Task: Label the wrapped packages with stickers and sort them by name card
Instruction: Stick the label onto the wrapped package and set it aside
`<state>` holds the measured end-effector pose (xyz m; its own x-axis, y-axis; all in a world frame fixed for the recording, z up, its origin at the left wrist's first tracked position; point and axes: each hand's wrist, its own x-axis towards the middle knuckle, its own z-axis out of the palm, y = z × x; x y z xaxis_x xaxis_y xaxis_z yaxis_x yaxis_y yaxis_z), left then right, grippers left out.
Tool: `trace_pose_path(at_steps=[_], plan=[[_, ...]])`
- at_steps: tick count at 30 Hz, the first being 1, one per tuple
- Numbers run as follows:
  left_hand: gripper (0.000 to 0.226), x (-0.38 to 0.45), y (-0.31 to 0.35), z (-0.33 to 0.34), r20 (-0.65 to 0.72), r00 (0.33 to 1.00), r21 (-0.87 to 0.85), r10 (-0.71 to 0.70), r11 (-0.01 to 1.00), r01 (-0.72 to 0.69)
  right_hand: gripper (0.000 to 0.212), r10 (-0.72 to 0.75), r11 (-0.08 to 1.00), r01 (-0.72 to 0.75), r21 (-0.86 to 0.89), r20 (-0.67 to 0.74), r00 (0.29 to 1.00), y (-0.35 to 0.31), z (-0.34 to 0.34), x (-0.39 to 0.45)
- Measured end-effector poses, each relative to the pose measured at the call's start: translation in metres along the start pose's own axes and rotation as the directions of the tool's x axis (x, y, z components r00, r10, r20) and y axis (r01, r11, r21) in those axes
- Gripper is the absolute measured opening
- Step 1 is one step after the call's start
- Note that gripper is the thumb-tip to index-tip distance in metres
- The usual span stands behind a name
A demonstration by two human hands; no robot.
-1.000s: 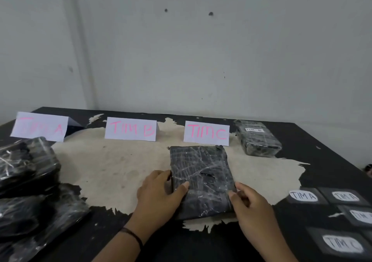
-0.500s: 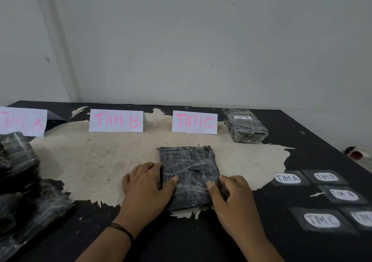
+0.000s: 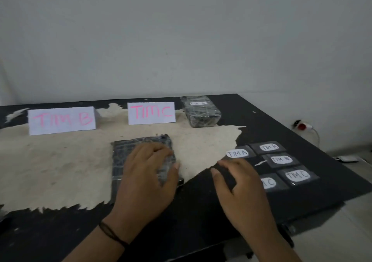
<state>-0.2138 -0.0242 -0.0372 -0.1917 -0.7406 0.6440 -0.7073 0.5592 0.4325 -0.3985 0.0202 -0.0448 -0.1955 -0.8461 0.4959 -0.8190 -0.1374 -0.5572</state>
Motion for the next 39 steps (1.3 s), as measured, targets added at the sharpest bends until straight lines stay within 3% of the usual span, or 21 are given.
trace_pose_path(at_steps=[4,8,17,22,30,36,39], plan=[[0.034,0.005,0.037,0.037,0.197,0.973,-0.108,0.119,0.989,-0.099,0.023,0.111,0.993,-0.114,-0.033,-0.084,0.990,0.037,-0.026,-0.005],[0.037,0.012,0.052,0.075,0.404,0.908,-0.121,0.108,0.991,-0.065,0.022,0.209,0.971,-0.223,-0.091,-0.143,0.967,0.070,-0.042,-0.010],[0.045,0.016,0.064,0.117,0.558,0.830,0.039,0.021,0.998,-0.052,0.021,0.163,0.948,-0.218,-0.231,-0.237,0.958,0.098,-0.027,-0.017],[0.045,0.014,0.067,0.122,0.581,0.814,0.049,0.006,0.998,-0.042,0.035,0.165,0.948,-0.220,-0.231,-0.235,0.958,0.097,-0.018,-0.016],[0.038,0.014,0.068,0.123,0.561,0.828,-0.019,0.013,1.000,-0.002,0.033,0.166,0.924,-0.222,-0.310,-0.199,0.966,0.101,-0.013,-0.017],[0.011,0.022,0.079,0.123,0.543,0.838,-0.188,-0.050,0.966,0.179,0.041,0.147,0.936,-0.208,-0.283,-0.225,0.963,0.103,-0.010,-0.018],[0.013,0.024,0.085,0.125,0.520,0.847,-0.275,-0.110,0.917,0.288,0.041,0.137,0.940,-0.201,-0.275,-0.235,0.962,0.104,-0.010,-0.018]])
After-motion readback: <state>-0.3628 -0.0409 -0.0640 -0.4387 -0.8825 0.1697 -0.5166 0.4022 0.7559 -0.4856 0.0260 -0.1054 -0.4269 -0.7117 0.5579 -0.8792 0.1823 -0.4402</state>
